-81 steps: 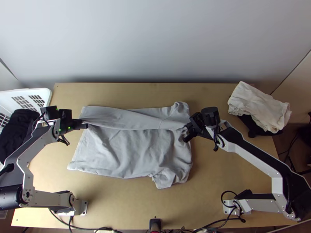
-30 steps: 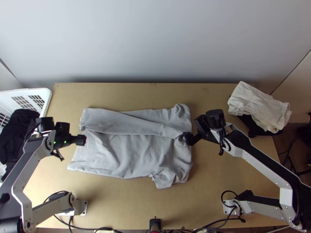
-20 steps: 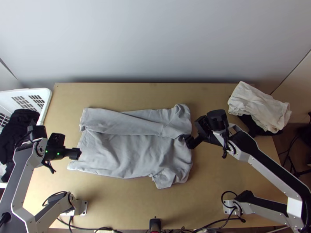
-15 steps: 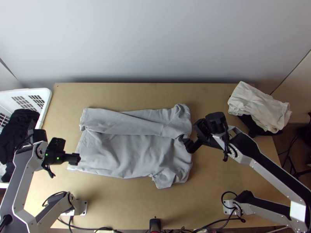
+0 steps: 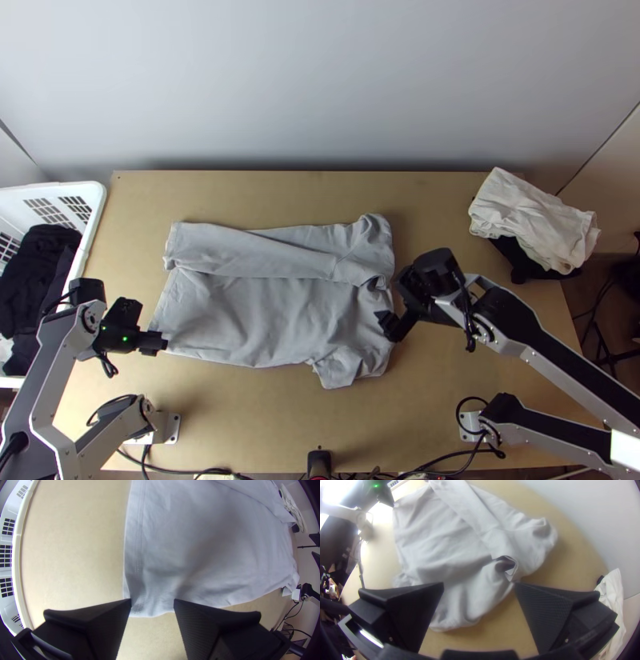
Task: Fold the t-shirt
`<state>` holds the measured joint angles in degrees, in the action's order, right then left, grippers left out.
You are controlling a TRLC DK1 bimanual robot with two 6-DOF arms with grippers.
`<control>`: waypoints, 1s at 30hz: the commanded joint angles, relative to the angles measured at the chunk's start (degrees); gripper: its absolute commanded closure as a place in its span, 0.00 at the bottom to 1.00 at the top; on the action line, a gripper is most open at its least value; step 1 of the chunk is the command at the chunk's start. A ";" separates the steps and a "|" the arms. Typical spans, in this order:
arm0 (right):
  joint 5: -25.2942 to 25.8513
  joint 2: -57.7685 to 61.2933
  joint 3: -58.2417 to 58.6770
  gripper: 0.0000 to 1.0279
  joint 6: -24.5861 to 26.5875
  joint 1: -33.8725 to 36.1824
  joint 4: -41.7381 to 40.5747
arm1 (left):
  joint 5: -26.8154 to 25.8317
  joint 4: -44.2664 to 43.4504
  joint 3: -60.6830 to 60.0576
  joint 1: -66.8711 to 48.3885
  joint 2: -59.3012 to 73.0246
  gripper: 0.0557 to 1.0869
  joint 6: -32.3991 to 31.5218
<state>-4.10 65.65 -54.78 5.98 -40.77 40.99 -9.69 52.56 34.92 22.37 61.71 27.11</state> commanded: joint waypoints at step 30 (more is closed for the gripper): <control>-0.82 0.53 18.49 0.08 6.50 -19.69 -4.43 | -0.77 6.60 3.05 4.44 -9.59 0.97 -0.13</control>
<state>-8.27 66.02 -40.73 11.16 -59.64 42.30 -10.04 57.23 37.19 25.80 54.04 27.42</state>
